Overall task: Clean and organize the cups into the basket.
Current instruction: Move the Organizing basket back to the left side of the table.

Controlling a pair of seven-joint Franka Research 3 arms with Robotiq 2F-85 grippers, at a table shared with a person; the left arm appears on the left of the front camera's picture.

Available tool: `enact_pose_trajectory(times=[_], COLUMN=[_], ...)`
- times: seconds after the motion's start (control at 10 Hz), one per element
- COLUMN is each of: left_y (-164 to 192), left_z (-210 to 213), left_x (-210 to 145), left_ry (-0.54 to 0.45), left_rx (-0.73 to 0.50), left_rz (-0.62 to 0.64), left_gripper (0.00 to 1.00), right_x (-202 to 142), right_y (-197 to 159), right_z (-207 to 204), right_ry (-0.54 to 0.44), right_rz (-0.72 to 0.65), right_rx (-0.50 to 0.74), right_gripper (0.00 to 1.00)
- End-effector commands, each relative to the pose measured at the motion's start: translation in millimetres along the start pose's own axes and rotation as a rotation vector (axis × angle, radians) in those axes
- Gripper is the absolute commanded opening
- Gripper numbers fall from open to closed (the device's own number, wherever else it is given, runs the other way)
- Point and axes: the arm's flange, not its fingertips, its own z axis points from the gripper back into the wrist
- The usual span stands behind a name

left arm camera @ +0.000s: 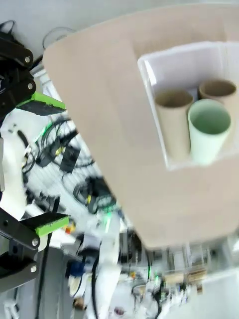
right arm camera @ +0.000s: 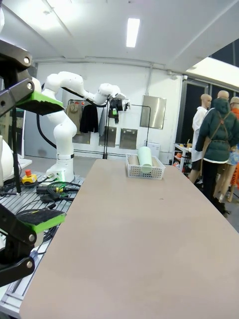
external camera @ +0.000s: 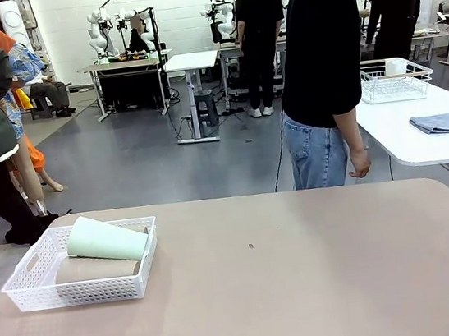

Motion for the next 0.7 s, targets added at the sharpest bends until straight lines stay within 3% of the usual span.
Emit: enact_pose_trajectory(times=[0.0,0.3,0.6], left_y=[33.9,92.5,117.6], left_z=[41.0,97.1,120.2], left_x=[31.3,39.3,37.2], left_ry=[0.029,-0.11,-0.129], left_rx=[-0.195,-0.352,-0.439], left_rz=[0.081,0.156,0.125], left_gripper=[1.0,1.0,1.0], right_x=[-2.8,-2.8,-2.8], right_y=[2.0,2.0,2.0], right_z=[0.9,0.9,0.9], right_ry=[0.008,0.008,0.008], right_rz=[0.002,0.002,0.002], right_rx=[-0.004,-0.004,-0.004], right_gripper=[1.0,1.0,1.0])
